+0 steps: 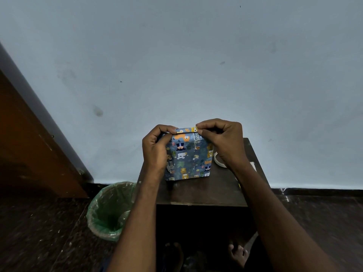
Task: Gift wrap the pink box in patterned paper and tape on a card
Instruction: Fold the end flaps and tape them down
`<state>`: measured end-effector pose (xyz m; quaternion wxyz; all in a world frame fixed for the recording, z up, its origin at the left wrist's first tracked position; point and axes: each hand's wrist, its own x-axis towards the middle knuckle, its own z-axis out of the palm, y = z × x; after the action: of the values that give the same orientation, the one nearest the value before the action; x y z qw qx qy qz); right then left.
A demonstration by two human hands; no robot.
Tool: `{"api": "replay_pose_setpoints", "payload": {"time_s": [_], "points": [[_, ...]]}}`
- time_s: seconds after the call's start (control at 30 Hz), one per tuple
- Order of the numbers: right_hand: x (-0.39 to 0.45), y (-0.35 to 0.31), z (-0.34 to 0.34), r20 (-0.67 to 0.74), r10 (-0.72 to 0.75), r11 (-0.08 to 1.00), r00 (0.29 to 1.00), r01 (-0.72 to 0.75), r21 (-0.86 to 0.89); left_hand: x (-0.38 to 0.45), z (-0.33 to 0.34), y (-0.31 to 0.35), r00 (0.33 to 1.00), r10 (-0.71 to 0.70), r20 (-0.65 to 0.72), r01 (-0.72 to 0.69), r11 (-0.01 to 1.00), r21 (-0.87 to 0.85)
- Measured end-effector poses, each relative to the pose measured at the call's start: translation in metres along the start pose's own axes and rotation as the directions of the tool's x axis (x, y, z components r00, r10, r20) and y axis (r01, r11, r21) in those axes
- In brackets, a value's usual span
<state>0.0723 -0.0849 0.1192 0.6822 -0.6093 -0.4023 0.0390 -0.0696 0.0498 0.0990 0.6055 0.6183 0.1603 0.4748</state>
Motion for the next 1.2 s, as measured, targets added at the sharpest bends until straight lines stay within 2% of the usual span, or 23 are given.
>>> {"api": "replay_pose_setpoints", "payload": {"time_s": [0.17, 0.37, 0.57, 0.73, 0.9, 1.07, 1.2], "points": [[-0.002, -0.002, 0.006, -0.041, -0.004, 1.0, 0.999, 0.004, 0.0, -0.003, -0.002, 0.0, 0.998, 0.056, 0.038, -0.058, 0.997, 0.054], [-0.002, 0.0, 0.01, -0.061, -0.01, 1.0, 0.998, 0.009, -0.029, -0.003, 0.0, -0.002, 0.99, 0.134, -0.037, -0.12, 0.96, 0.251], [-0.004, 0.0, 0.011, 0.003, -0.22, 0.914, 0.976, 0.207, -0.349, -0.003, -0.002, 0.002, 0.978, 0.201, -0.057, -0.163, 0.905, 0.392], [-0.003, -0.003, 0.015, 0.114, -0.257, 0.817, 0.96, 0.279, -0.506, 0.0, -0.005, 0.006, 0.975, 0.211, -0.072, -0.158, 0.882, 0.444], [0.0, -0.004, 0.016, 0.17, -0.264, 0.714, 0.949, 0.311, -0.627, 0.001, -0.011, 0.009, 0.973, 0.232, 0.008, -0.202, 0.828, 0.523], [0.001, -0.007, 0.017, 0.221, -0.279, 0.68, 0.934, 0.355, -0.642, 0.009, -0.018, 0.013, 0.931, 0.291, 0.221, -0.363, 0.67, 0.648], [-0.003, -0.011, 0.018, 0.222, -0.328, 0.64, 0.918, 0.388, -0.663, 0.01, -0.018, 0.017, 0.936, 0.268, 0.228, -0.351, 0.691, 0.632]]}}
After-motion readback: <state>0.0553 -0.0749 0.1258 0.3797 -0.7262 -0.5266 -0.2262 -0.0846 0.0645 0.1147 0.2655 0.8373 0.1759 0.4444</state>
